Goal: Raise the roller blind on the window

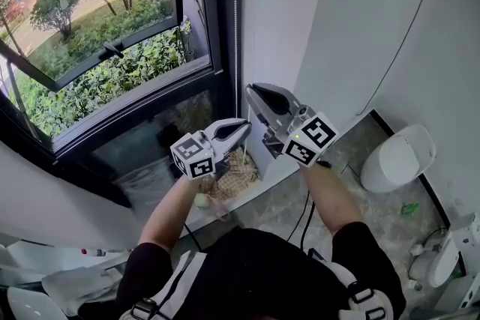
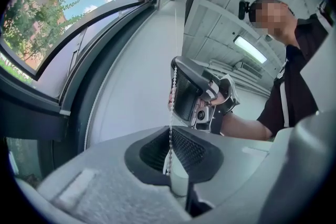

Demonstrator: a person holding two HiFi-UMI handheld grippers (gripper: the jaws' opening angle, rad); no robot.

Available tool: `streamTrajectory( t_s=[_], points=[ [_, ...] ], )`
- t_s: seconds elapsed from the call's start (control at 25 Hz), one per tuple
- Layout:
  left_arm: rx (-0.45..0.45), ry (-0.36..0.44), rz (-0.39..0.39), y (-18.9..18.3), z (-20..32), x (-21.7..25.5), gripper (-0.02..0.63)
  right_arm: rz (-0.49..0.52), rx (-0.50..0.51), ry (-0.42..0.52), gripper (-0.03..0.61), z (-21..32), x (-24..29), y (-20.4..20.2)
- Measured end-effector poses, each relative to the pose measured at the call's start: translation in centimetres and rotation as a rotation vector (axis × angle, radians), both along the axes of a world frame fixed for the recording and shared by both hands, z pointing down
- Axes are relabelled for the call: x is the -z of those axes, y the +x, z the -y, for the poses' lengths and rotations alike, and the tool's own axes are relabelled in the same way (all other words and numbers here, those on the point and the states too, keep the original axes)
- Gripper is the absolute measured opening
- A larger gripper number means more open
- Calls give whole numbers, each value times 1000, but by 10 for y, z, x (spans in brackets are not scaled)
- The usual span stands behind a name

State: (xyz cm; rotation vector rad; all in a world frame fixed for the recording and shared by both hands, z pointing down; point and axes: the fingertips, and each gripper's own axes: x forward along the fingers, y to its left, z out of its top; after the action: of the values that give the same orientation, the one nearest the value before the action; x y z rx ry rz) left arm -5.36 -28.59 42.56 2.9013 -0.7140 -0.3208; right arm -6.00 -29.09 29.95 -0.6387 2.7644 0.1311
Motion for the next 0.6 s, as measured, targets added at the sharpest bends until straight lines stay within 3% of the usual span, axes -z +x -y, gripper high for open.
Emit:
streamTrajectory(
  t_s=[0.08, 0.2, 0.32, 0.44, 0.6],
  points=[
    [-10, -43, 78, 8, 1, -35, 17, -87, -26, -17, 8, 5, -37, -3],
    [-52, -159, 168, 15, -4, -98, 18, -210, -36, -127, 8, 18, -106, -4],
    [-74, -250, 214, 7, -13, -141, 25, -245, -28, -223, 8, 21, -148, 0],
    [-58, -241, 222, -9, -15, -141, 86, -251, -19, -227, 8, 17, -153, 3],
    [11, -114, 111, -31, 7, -69, 86, -251, 4, -221, 8, 12, -149, -1]
  ],
)
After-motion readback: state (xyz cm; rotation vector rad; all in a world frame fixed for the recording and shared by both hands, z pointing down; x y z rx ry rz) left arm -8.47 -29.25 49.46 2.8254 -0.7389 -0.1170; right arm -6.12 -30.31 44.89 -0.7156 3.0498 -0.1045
